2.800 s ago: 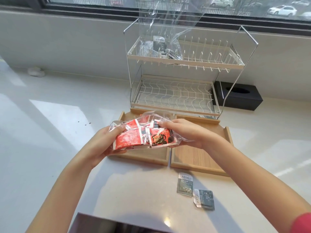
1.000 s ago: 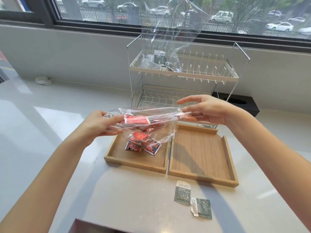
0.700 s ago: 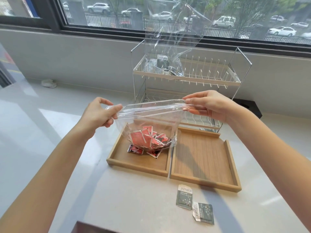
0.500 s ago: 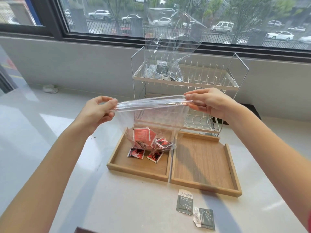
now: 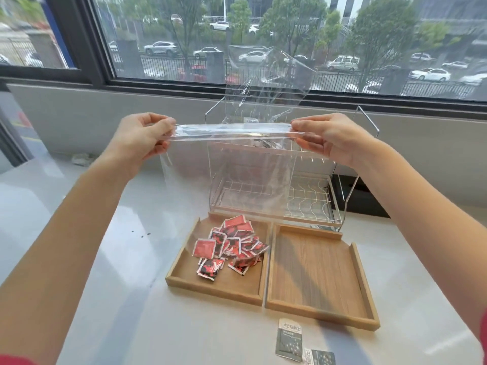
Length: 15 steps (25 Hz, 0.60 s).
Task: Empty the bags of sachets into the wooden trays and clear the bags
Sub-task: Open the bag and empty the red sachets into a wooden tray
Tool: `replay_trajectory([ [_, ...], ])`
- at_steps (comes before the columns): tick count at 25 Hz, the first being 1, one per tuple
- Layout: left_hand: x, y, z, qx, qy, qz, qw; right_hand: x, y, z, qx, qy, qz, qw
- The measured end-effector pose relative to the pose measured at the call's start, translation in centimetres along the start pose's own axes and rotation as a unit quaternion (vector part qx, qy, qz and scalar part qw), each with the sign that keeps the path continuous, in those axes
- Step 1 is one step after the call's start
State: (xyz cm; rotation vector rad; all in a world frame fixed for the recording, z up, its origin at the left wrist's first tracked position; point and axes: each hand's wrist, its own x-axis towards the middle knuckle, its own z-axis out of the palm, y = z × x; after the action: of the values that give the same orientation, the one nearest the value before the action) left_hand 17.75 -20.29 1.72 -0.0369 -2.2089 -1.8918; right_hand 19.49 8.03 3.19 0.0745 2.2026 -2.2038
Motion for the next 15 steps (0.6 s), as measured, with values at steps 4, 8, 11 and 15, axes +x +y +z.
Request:
replay_trajectory([
  [4, 0.1, 0.9, 0.3, -0.013, -0.005, 0.039, 0.999, -0.2, -1.3, -0.7, -0.008, -0.003, -0.027, 1.000],
  [8, -0.1, 1.0, 1.3, -0.029, -0.012, 0.067, 0.997, -0.7, -1.6, -2.0, -0.045, 0.006, -0.061, 0.997],
  [11, -0.5, 0.4, 2.8, -0.040, -0.014, 0.072, 0.997, -1.2, -0.8, -3.2, -0.044, 0.015, -0.075, 0.996],
  [15, -2.0, -1.3, 4.9, -0.062, -0.055, 0.048, 0.995, -3.1, 1.4, -5.3, -0.048, 0.032, -0.102, 0.993],
])
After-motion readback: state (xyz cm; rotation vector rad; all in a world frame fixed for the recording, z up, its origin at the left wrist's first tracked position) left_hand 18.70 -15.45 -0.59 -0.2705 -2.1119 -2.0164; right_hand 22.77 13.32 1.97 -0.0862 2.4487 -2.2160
